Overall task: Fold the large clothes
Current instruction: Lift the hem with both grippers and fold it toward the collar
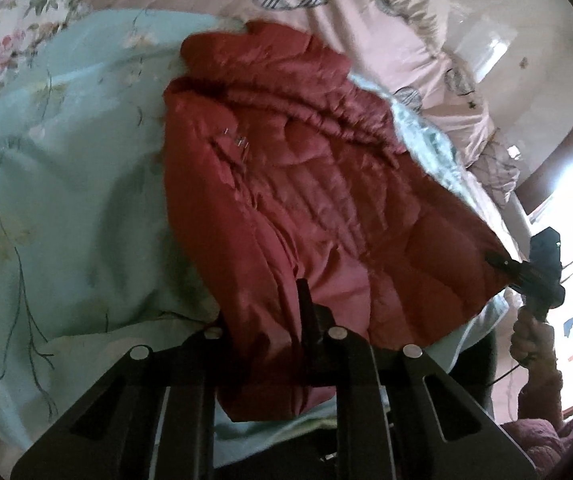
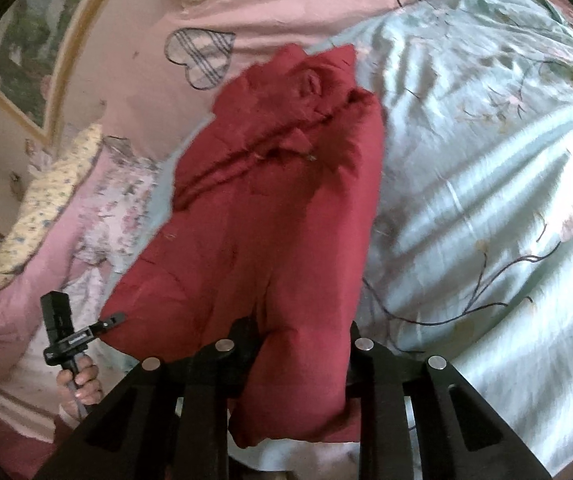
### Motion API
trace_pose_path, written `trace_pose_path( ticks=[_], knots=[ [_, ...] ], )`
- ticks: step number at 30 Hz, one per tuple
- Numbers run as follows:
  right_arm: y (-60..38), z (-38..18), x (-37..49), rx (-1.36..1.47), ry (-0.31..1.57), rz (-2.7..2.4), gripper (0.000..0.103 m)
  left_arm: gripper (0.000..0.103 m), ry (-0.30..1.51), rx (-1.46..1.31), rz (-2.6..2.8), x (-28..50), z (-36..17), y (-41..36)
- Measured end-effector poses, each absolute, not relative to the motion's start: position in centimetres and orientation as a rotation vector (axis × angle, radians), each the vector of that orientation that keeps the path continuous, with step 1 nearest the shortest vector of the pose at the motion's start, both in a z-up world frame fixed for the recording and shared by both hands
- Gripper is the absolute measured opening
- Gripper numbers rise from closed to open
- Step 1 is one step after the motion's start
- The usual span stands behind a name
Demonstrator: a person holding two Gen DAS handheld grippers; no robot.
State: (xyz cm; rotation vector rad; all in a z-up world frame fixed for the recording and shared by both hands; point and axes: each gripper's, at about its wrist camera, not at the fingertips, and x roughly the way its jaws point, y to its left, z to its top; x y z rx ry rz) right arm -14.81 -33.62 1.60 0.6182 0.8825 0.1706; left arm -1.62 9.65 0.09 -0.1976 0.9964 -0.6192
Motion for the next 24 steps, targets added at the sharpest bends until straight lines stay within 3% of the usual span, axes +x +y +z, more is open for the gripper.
trace_pose_path(
  ticks=[10, 24],
  knots=[
    [-34.9, 6.1, -12.9, 0.682, 0.687, 0.246, 0.022, 0.014, 0.804, -0.294, -0.633, 2.0, 6.4, 11.3],
    [-36.7, 9.1, -5.9, 0.659, 0.583, 0.203, 0.022, 0.014, 0.713, -0.321, -0.536, 9.0, 9.3, 9.5]
  ],
)
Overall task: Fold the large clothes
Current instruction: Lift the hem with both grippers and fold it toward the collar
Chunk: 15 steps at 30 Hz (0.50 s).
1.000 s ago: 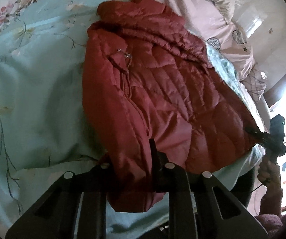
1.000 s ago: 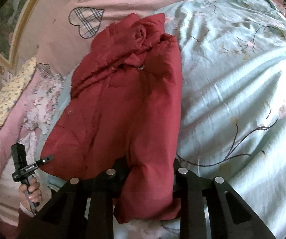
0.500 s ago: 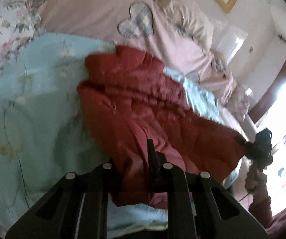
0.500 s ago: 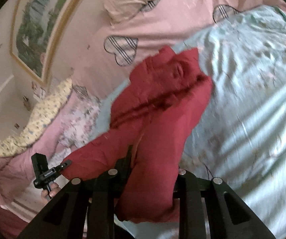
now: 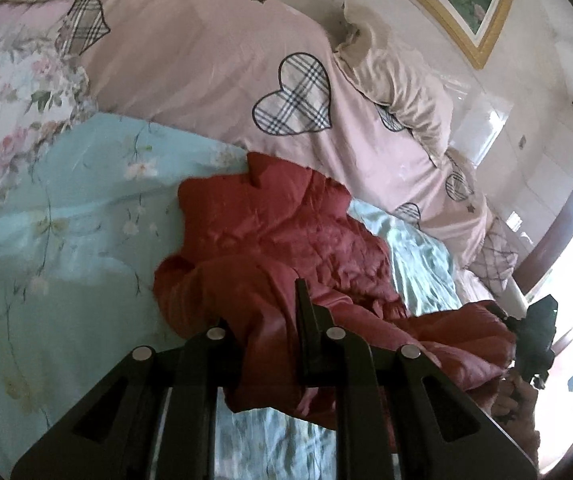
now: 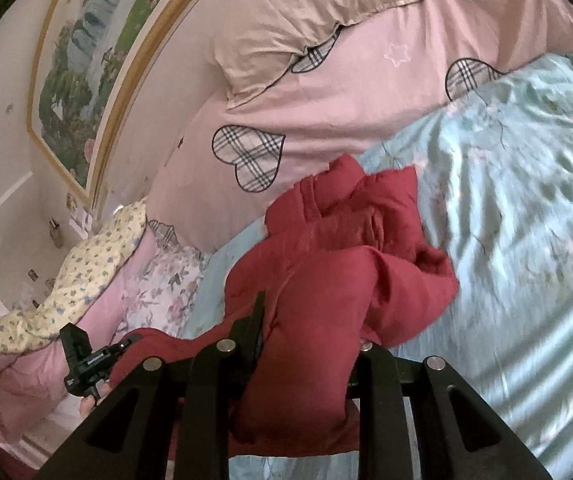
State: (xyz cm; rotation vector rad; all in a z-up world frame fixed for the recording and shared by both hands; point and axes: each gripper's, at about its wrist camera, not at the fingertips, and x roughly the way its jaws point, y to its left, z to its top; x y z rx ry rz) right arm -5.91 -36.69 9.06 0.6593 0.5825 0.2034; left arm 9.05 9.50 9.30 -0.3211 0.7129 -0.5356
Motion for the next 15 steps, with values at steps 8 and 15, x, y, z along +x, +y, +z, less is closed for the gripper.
trace_pose_path(
  ticks=[8, 15],
  knots=[
    [-37.6, 9.4, -1.6, 0.673, 0.549, 0.155, 0.024, 0.014, 0.698, -0.309, -0.501, 13.0, 10.4, 7.8],
    [-38.6, 8.9, 2.7, 0.686, 0.537, 0.115, 0.025, 0.014, 0.699, -0.308, -0.458, 17.1, 10.2, 6.5]
  ],
)
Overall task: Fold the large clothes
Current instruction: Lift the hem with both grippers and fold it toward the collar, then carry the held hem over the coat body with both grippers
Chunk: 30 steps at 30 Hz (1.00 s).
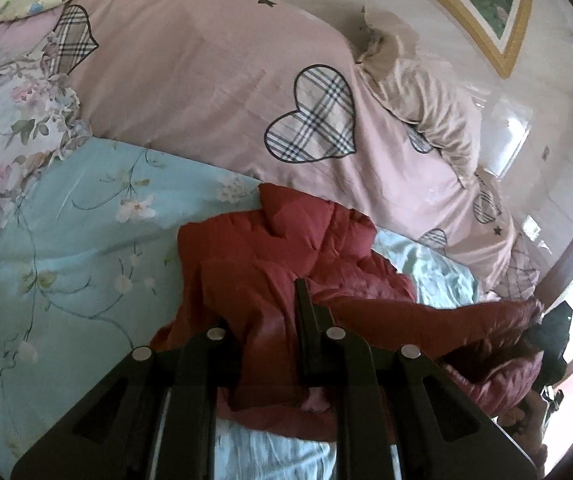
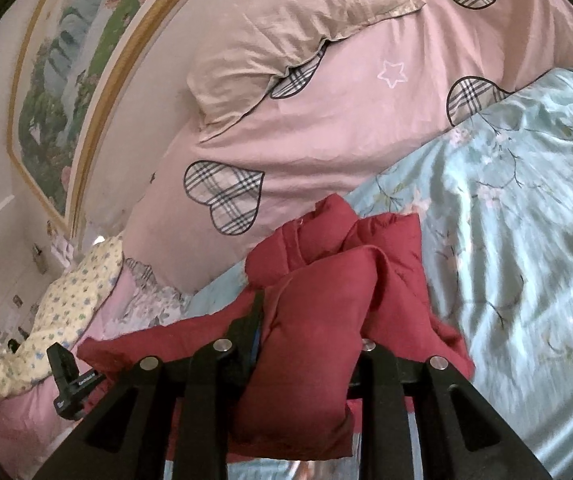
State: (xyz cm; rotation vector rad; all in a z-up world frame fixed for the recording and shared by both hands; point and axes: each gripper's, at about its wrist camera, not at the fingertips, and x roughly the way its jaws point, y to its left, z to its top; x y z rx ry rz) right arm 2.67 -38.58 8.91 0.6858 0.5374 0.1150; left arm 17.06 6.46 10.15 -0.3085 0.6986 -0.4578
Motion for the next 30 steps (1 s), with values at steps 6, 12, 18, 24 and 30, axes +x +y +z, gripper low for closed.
trace_pose_path(
  ticks=[6, 12, 18, 24, 30],
  knots=[
    [-39.6, 7.7, 6.7, 0.700, 0.547, 0.065, 0.025, 0.014, 0.708, -0.300, -0.411, 21.0, 9.3, 5.0],
    [-40.8, 5.9, 10.2, 0.728, 0.568, 0.012, 0.026, 0.014, 0.739, -0.288, -0.371, 24.9, 8.0, 3.6],
    [-41.7, 4.2, 14.1, 0.741, 0.602, -0.035, 0.027, 0.014, 0.789, -0.303, -0.343, 29.2, 6.2, 2.7],
    [-42.7, 1.9, 17.9, 0.762, 0.635, -0.069, 0.029, 0.015, 0.850, -0.329, -0.317, 33.5, 3.9, 2.0],
    [-43.5, -0.2, 21.1, 0.746, 0.640, -0.089, 0.029, 0.016, 0.862, -0.299, -0.288, 36.6, 2.1, 0.7]
  ],
)
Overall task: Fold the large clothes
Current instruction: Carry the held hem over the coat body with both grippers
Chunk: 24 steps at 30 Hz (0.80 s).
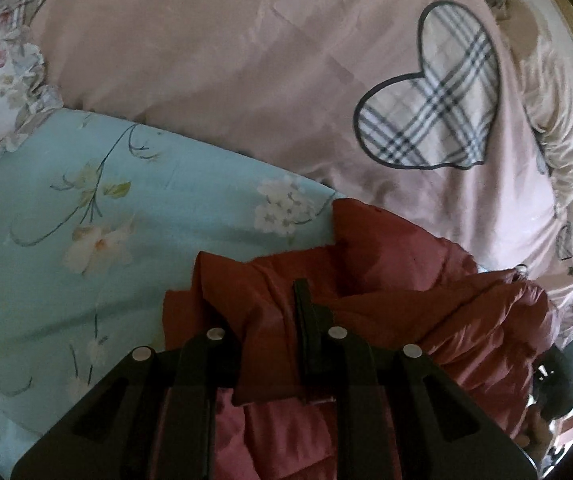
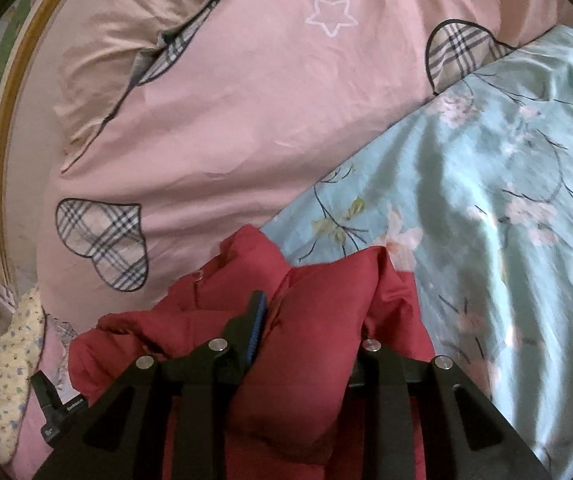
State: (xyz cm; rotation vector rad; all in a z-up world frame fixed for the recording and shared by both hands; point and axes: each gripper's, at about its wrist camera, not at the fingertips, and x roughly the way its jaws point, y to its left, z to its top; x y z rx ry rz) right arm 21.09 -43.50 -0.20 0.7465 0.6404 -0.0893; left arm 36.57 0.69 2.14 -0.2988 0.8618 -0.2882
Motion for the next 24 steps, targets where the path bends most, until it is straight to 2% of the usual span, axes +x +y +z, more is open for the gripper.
trace_pose_path(
  ticks=[8, 13, 19, 24],
  knots=[
    [-44.2, -3.3, 24.4, 0.759, 0.654, -0.121, 0.029, 0.019, 0.886, -0.315, -0.249, 39.8, -0.5, -0.1],
    [-44.9, -4.1, 25.1, 0.788, 0.651, -0.122, 0.029, 0.020, 0.872, -0.313, -0.255, 39.6, -0.1, 0.0],
    [-44.8, -4.1, 25.3, 0.788, 0.650, -0.124, 0.029, 0.028, 0.796, -0.315, -0.297, 35.4, 2.8, 1.2],
    [-44.9, -4.1, 25.3, 0.792, 0.650, -0.130, 0.030, 0.028, 0.705, -0.296, -0.373, 29.5, 6.4, 1.3]
  ],
)
